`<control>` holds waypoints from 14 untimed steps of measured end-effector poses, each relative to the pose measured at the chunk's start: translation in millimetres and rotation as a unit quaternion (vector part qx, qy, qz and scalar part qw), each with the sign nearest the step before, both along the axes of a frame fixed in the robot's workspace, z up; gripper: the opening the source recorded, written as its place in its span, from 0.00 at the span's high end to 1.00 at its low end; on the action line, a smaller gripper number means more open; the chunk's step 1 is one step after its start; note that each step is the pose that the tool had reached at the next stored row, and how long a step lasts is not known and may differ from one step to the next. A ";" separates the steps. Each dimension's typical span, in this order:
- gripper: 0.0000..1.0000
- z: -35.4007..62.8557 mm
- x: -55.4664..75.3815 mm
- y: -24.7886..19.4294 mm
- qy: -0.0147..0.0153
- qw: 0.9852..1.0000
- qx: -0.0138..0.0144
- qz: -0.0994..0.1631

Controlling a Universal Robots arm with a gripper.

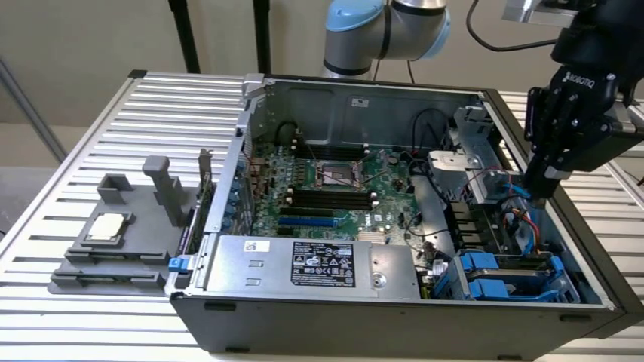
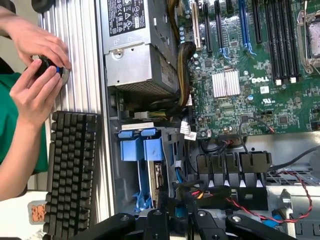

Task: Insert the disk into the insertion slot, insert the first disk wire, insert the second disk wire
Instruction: 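Insert the second disk wire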

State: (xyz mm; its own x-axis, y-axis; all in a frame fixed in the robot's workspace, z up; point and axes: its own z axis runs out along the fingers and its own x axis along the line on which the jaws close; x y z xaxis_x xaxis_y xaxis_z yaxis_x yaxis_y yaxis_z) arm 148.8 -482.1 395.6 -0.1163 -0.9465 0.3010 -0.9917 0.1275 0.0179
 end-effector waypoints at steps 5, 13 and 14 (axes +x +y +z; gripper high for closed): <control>0.75 -4.3 0.0 0.1 0.000 1.000 -0.001 0.000; 0.83 -5.9 0.0 0.1 0.000 1.000 -0.004 0.000; 0.83 -6.1 0.0 0.0 0.000 1.000 -0.005 0.000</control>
State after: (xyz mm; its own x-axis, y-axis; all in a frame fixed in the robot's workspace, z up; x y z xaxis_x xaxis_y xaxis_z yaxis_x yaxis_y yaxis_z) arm 148.7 -482.0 389.4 -0.1163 -0.9436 0.3100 -0.9917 0.1277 0.0166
